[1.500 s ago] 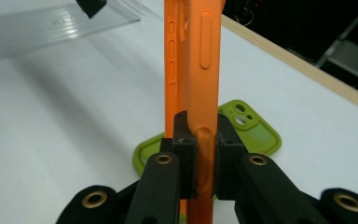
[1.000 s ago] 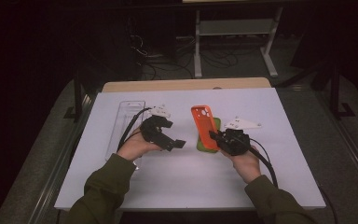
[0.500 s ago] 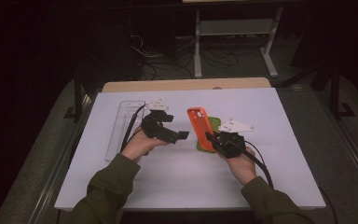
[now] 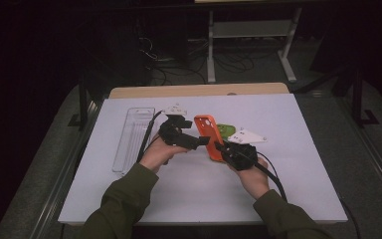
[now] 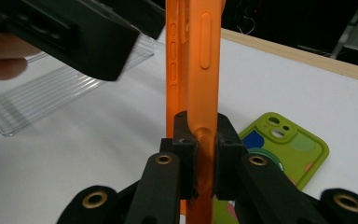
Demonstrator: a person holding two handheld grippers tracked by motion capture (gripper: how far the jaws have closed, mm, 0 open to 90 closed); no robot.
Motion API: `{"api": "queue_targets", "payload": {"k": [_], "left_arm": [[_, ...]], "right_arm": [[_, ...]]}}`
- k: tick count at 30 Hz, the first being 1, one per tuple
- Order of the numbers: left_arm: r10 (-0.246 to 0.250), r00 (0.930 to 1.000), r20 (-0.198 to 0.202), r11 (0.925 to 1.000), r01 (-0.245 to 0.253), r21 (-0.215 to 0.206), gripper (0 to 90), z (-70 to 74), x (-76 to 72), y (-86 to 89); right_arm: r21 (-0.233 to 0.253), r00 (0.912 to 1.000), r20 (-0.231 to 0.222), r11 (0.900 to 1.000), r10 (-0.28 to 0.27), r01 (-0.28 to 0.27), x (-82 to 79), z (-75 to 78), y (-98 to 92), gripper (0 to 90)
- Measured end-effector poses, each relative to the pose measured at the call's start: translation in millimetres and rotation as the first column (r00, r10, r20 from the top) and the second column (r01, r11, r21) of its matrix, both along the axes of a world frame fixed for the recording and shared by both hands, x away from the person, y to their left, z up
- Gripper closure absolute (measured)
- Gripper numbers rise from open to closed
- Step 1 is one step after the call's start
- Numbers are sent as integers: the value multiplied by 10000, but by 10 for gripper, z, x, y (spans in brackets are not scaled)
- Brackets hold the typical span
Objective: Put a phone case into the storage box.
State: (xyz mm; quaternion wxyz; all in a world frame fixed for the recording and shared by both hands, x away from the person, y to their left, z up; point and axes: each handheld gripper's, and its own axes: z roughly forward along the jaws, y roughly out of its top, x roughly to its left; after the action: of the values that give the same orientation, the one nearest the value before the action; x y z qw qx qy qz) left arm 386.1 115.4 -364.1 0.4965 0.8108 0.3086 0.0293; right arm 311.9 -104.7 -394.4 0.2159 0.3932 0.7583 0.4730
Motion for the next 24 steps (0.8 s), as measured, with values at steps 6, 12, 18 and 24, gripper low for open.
{"api": "queue_targets", "payload": {"k": [6,12,18,24], "left_arm": [[43,10000,-78,9993,-46,-373,0,0,14,-69],[76,9999,-139,9986,-83,-531,0,-29,16,-89],[152,9996,-234,9979,-166,-621,0,-53,3,-127],[23,9998,-181,9976,-35,-691,0,-54,-2,-143]], "right_arm": [[-14,10000,57,10000,73,-73,-18,6,26,811],[-23,9999,100,10000,76,-76,-29,2,46,811],[-85,9999,98,9999,123,-122,-35,-10,70,811],[-210,9997,103,9995,218,-216,-34,-35,98,811]]}}
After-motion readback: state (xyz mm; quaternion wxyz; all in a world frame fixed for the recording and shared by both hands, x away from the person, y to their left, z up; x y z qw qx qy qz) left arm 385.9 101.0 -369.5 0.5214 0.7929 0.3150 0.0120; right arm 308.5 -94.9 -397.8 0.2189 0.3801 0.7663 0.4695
